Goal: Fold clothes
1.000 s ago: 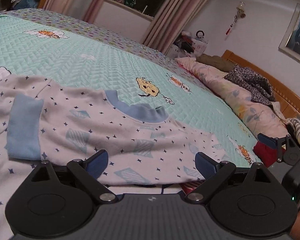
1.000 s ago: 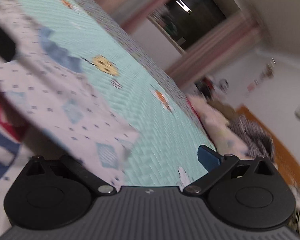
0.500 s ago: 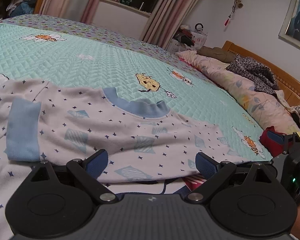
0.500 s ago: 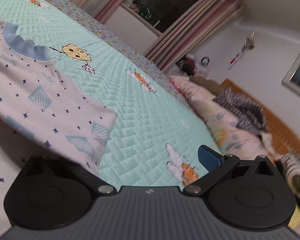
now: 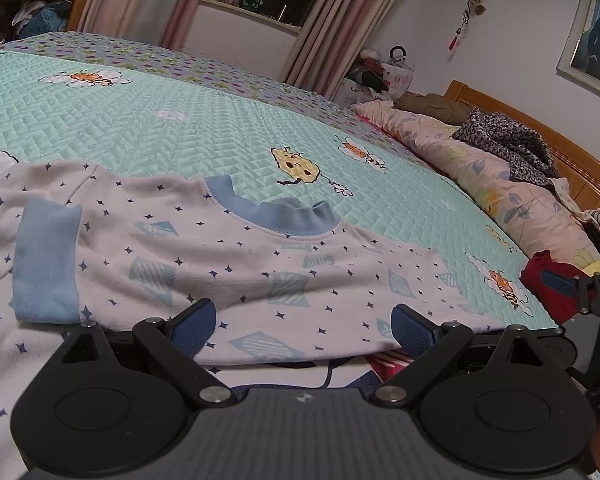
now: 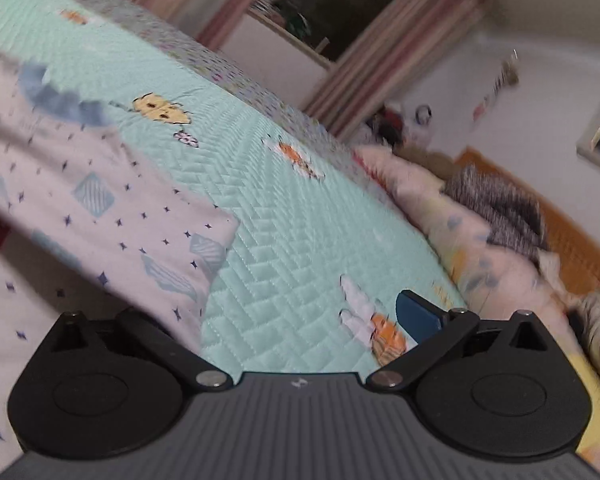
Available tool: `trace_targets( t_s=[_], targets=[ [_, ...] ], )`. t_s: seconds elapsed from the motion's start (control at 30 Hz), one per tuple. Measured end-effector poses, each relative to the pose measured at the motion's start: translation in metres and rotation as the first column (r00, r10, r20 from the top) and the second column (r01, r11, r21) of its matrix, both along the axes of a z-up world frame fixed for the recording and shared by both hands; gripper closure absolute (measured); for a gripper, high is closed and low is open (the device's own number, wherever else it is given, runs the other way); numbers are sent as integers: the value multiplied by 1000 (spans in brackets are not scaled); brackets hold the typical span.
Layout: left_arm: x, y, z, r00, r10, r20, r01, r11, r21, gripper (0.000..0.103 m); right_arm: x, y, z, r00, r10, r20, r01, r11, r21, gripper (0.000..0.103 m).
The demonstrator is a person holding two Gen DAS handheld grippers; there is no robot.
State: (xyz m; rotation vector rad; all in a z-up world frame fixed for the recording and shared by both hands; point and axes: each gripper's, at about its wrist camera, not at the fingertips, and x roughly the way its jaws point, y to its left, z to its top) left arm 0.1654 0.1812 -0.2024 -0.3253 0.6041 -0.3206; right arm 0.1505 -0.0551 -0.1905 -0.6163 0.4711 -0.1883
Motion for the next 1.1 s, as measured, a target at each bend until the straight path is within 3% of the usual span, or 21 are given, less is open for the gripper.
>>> trace_targets(
  t_s=[0.13,0.23,0.43,0.57,0.67,0.73,0.8,0.9,0.93,1.03,1.07,1.1],
  targets=[
    [0,0,0,1000,0,0,0,1000,1,7,-10,12,9,998,54,39,-53,998,-22,1],
    [0,0,0,1000,-1,1,1,1000,1,7,-6,-3,6,999,21,-30,-20,1000,23,1],
    [1,-3,0,1000,-2,3,2,1000,18,6,-45,-23,33,993,117,13,-117,973,200,1],
    [1,-8,0,1000,1,2,-1,999,52,5,-62,-45,37,995,93,-45,-76,952,297,0],
    [2,-21,3,1000,9,-8,-7,991,137,5,-73,-65,44,997,67,-45,-41,896,442,0],
    [2,-29,6,1000,23,-18,-19,980,200,5,-74,-79,53,999,40,-16,-23,813,581,0],
    [-6,-28,16,997,60,-48,-49,979,196,11,-65,-90,61,999,36,-2,-24,691,722,0],
    [-35,-12,41,995,66,-79,-63,997,43,14,-43,-94,65,995,101,4,-54,497,866,0],
    [-51,-7,49,995,72,-75,-71,997,21,13,-36,-95,63,990,138,10,-67,410,910,0],
    [-98,3,65,996,62,-65,-63,998,-14,8,-13,-101,35,959,284,25,-38,38,999,1],
    [-110,5,67,996,60,-64,-61,998,-6,8,-3,-101,20,946,325,5,12,-50,999,1],
    [-119,6,68,996,64,-66,-64,998,6,6,4,-101,2,942,333,-39,74,-92,993,1]
  ],
)
